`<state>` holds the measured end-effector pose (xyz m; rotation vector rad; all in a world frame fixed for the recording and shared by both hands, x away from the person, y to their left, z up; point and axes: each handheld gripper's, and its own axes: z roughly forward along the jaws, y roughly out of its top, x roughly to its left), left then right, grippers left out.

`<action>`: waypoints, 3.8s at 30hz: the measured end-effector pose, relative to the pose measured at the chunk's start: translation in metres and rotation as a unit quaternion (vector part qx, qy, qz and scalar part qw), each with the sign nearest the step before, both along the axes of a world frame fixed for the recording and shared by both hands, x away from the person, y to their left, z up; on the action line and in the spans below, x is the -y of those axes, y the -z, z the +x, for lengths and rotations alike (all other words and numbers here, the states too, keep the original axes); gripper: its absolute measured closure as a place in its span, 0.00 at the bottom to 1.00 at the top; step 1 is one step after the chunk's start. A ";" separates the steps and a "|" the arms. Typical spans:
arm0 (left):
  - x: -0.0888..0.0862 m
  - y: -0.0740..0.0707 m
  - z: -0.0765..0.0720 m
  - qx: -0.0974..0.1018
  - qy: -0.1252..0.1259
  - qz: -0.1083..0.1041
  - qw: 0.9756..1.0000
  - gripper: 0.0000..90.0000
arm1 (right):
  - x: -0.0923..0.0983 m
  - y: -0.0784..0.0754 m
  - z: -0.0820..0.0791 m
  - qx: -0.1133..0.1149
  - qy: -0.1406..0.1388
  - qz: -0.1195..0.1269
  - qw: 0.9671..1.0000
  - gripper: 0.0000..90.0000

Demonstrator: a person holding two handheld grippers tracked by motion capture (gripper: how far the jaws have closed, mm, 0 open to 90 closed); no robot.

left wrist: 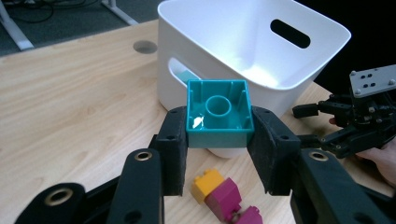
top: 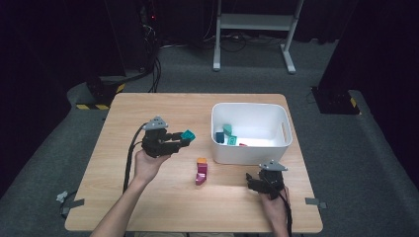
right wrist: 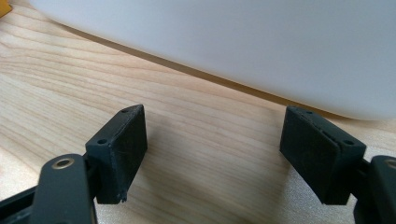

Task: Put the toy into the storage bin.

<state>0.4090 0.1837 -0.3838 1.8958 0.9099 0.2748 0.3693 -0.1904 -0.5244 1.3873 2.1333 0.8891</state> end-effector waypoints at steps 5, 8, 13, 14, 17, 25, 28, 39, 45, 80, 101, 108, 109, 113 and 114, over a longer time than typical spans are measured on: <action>-0.001 -0.010 0.010 0.003 0.001 -0.005 1.000 0.65 | 0.000 0.000 0.000 0.000 0.000 0.000 1.000 0.25; -0.003 -0.015 0.016 0.003 0.001 -0.003 1.000 0.65 | 0.000 0.000 0.000 0.000 0.000 0.000 1.000 0.25; -0.004 -0.020 0.023 0.005 0.003 -0.001 1.000 0.65 | 0.000 0.000 0.000 0.000 0.000 0.000 1.000 0.25; -0.004 -0.021 0.025 0.007 0.003 -0.002 1.000 0.65 | 0.000 0.000 0.000 0.000 0.000 0.000 1.000 0.25; -0.003 -0.025 0.028 0.013 0.007 -0.010 1.000 0.65 | 0.000 0.000 0.000 0.000 0.000 0.000 1.000 0.25; 0.001 -0.027 0.030 0.010 0.014 -0.010 1.000 0.65 | 0.000 0.000 0.000 0.000 0.000 0.000 1.000 0.25; 0.003 -0.031 0.032 0.011 0.017 -0.011 1.000 0.65 | 0.000 0.000 0.000 0.000 0.000 0.000 1.000 0.25; 0.014 -0.036 0.042 0.017 0.021 -0.015 1.000 0.65 | 0.000 0.000 0.000 0.000 0.000 0.000 1.000 0.25; 0.022 -0.039 0.045 0.025 0.025 -0.032 0.999 0.65 | 0.000 0.000 0.000 0.000 0.000 0.000 1.000 0.25; 0.070 -0.026 0.066 0.020 0.056 -0.005 0.998 0.65 | 0.000 0.000 0.000 0.000 -0.001 -0.001 1.000 0.25; 0.092 -0.018 0.070 0.012 0.079 0.007 0.997 0.65 | 0.000 0.000 0.000 0.000 -0.001 0.000 1.000 0.26; 0.098 -0.015 0.071 0.009 0.085 0.001 0.996 0.56 | 0.000 0.000 0.000 0.000 -0.002 0.001 1.000 0.27; 0.098 -0.015 0.071 0.008 0.085 0.002 0.996 0.55 | 0.000 0.000 0.000 0.000 -0.002 0.001 1.000 0.27; 0.095 -0.016 0.069 0.009 0.082 0.001 0.997 0.51 | 0.000 0.000 0.000 0.000 -0.002 0.001 1.000 0.27; 0.093 -0.017 0.068 0.010 0.080 -0.001 0.997 0.51 | 0.000 0.000 0.000 0.000 -0.003 0.001 1.000 0.27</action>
